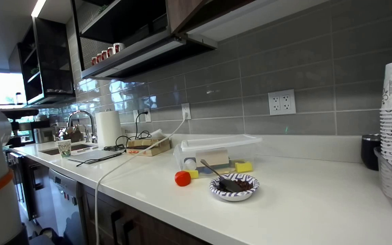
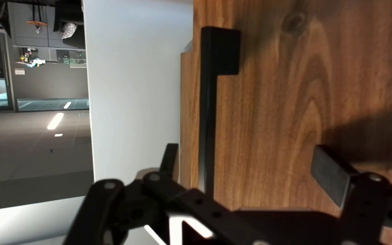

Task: Partially open the cabinet's left door, then close it

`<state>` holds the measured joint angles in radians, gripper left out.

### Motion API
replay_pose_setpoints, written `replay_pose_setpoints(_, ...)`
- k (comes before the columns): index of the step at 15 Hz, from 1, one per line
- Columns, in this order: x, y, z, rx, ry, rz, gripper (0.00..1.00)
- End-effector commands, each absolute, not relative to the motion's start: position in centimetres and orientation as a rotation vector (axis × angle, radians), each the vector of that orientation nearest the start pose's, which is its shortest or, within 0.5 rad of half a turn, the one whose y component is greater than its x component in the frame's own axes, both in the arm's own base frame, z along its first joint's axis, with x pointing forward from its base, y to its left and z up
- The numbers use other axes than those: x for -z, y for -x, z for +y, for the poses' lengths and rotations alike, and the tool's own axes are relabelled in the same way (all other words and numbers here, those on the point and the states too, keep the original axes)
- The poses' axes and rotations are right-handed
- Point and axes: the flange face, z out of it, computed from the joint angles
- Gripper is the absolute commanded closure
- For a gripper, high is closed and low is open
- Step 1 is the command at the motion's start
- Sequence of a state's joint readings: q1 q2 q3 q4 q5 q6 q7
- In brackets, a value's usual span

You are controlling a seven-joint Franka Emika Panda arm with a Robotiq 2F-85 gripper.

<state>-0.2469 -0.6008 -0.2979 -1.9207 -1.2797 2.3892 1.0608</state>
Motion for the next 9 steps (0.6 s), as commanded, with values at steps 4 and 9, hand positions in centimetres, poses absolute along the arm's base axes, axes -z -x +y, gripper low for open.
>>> replay_pose_setpoints(4, -82.8, -34.2, -27.0, -1.435, -1.638, -1.105, 0.00)
replay_pose_setpoints(9, -81.7, -37.8, -26.5, -1.459, -1.680, -1.101, 0.00)
